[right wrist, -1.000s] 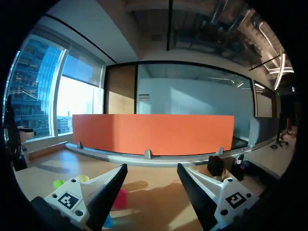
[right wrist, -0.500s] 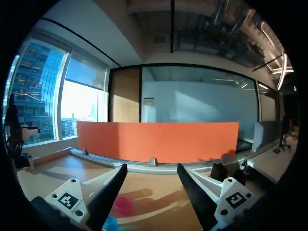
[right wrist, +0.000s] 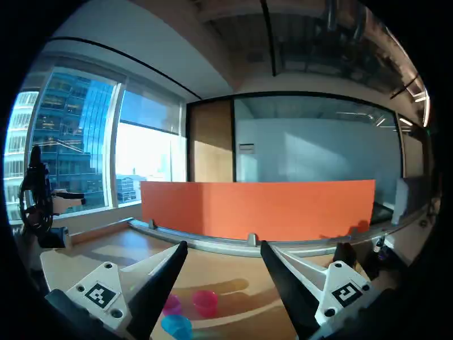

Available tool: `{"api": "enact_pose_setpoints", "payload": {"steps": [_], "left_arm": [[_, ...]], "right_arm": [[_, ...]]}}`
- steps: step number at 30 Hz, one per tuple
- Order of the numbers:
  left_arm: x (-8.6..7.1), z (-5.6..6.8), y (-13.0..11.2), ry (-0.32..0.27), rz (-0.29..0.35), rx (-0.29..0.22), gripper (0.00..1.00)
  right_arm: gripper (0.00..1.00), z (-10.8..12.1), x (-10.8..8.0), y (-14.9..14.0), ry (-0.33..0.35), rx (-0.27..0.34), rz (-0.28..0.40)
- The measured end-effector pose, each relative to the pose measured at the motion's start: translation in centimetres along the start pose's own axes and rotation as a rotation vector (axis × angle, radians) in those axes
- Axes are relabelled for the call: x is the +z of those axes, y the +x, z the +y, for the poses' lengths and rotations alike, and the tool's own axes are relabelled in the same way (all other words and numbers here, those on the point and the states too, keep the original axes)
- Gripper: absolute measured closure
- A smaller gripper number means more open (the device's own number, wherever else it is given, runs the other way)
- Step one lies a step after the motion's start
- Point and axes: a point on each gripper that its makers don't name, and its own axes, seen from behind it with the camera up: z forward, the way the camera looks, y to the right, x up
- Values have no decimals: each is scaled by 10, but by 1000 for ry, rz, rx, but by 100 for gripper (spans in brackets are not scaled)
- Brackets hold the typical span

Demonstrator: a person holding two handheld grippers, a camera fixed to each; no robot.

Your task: Pour water

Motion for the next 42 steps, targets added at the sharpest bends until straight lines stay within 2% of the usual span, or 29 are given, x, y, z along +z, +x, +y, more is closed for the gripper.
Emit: {"api": "enact_pose_setpoints", "payload": {"steps": [5,11,21,32,42], "left_arm": [[0,16,6,-70,16,-16,1],[1,27,9,-133,23,-31,1],[0,38,1,-190,-5,19,1],[1,48,-21,-247,-55,64,1],[1,55,-54,-286,-129,89,0]], "right_arm": [[0,-19,-3,7,87,-4,11],[0,-29,-3,9,136,-5,4],[0,-41,0,-3,190,-55,-46],[0,-52,1,-18,253,-91,-101],[0,-59,-2,-42,314,-127,-167]]}}
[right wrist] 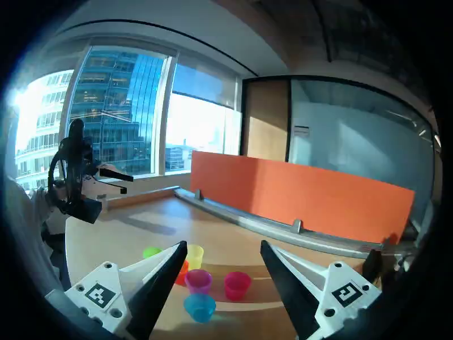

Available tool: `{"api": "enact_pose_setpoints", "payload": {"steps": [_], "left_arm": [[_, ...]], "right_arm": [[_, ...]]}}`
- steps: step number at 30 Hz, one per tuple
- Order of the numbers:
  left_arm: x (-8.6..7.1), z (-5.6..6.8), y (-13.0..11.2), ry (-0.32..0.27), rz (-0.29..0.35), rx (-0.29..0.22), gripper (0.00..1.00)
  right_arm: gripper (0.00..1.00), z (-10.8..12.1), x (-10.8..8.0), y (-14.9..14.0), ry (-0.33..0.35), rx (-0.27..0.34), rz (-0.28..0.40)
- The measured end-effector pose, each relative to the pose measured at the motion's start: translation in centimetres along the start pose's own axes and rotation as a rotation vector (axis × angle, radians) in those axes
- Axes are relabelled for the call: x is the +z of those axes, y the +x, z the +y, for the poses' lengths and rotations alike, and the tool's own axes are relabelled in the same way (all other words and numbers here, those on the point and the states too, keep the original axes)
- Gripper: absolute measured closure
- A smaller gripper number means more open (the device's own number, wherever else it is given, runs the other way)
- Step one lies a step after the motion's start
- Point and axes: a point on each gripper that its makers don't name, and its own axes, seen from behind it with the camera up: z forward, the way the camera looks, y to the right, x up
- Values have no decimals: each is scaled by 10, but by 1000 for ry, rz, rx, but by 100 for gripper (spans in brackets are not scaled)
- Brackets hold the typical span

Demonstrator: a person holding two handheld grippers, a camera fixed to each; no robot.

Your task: Pour water

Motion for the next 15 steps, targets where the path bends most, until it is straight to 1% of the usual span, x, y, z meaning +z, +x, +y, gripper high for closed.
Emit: {"api": "enact_pose_setpoints", "payload": {"steps": [5,8,11,15], "left_arm": [[3,3,-15,-16,-23,-4,0],[7,4,-25,-25,-38,-14,0],[12,4,-34,-30,-54,-22,0],[16,6,-46,-40,-74,-22,0]], "right_arm": [[0,-2,-1,-14,18,-23,-37],[0,-3,0,-19,22,-34,-47],[0,-3,1,-23,26,-35,-57],[0,-4,5,-32,31,-30,-71]]}}
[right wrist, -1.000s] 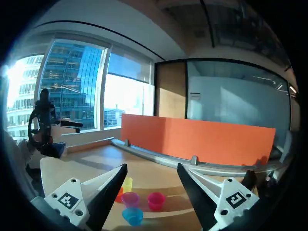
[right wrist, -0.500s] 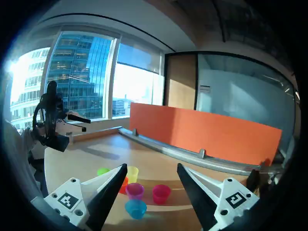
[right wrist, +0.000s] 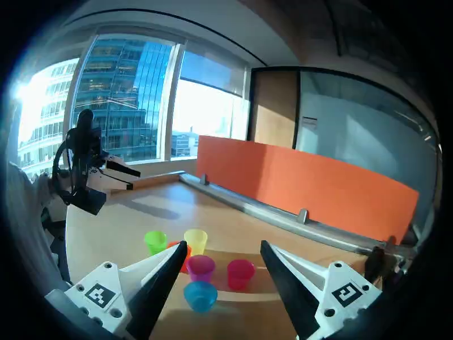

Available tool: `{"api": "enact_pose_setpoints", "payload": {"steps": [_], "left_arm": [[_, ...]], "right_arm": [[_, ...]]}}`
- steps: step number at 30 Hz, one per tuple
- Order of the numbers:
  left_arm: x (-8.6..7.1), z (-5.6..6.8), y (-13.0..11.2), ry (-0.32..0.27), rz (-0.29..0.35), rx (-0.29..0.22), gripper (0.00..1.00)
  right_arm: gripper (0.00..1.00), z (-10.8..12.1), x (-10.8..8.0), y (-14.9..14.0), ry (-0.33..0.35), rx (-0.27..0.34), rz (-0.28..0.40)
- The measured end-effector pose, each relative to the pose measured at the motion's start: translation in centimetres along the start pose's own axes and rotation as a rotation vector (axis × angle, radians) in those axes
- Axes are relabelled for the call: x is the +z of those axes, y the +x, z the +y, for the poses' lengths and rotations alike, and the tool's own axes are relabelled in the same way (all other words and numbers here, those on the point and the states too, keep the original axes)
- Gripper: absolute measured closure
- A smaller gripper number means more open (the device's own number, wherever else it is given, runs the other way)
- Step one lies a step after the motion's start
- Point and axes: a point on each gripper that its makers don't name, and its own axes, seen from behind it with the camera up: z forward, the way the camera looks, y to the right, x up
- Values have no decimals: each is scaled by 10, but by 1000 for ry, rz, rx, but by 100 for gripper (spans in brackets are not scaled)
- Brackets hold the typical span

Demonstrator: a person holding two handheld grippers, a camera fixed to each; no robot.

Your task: Pour water

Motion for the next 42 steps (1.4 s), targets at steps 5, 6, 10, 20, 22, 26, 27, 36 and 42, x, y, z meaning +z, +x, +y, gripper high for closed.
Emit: {"api": "enact_pose_setpoints", "payload": {"steps": [5,6,10,20,22,26,27,36,42], "left_arm": [[5,3,-16,-17,-26,-1,0],[6,3,-19,-19,-31,-2,0],[10,4,-33,-28,-50,-4,1],[18,5,-68,-43,-105,-7,0],[18,6,-73,-50,-110,-7,0],[19,10,-83,-63,-124,-8,0],[20,10,-86,-65,-128,-9,0],[24,18,-112,-87,-169,-5,1],[26,22,-131,-98,-201,3,0]], "right_arm": [[0,-1,5,-14,8,10,-23],[0,-1,6,-17,9,11,-29],[0,-2,11,-31,15,16,-54],[0,-11,26,-64,42,16,-115],[0,-13,29,-70,47,14,-125],[0,-16,34,-83,53,9,-145],[0,-16,35,-86,55,8,-151],[0,-23,45,-115,70,10,-199],[0,-29,50,-136,86,20,-231]]}}
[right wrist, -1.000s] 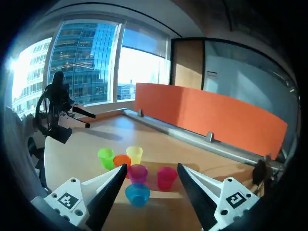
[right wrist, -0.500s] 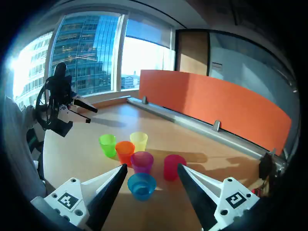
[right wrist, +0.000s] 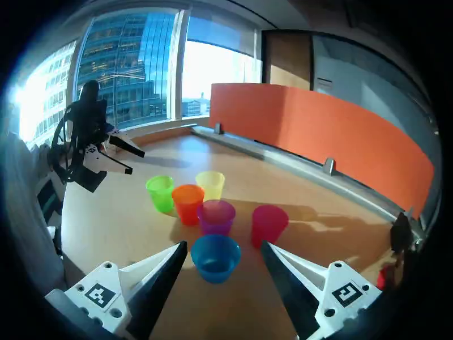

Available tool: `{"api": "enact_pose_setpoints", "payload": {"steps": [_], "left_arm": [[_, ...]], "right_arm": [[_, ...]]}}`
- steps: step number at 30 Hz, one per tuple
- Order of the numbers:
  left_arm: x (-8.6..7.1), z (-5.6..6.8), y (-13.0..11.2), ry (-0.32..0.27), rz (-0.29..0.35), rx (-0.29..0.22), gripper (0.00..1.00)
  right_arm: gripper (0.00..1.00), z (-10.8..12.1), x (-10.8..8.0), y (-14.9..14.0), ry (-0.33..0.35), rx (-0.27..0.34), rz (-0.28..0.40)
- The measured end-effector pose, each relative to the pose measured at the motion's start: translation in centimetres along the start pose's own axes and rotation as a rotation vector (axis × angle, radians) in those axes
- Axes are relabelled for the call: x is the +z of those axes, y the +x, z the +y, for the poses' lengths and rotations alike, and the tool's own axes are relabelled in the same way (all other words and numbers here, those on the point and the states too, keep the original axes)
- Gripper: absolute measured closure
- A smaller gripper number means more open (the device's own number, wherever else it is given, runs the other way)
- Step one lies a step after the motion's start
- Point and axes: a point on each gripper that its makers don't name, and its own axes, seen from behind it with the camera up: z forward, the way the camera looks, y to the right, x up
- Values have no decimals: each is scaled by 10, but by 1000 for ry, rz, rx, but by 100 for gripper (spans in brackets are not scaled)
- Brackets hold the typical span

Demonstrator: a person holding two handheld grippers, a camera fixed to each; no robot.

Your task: Pour water

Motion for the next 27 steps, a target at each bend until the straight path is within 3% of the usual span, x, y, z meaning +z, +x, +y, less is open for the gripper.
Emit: {"api": "enact_pose_setpoints", "payload": {"steps": [12,27], "left_arm": [[15,4,-32,-20,-58,-17,0],[38,0,-50,-40,-107,-29,0]], "right_arm": [[0,-5,14,-36,18,32,-59],[0,-7,26,-68,29,42,-119]]}}
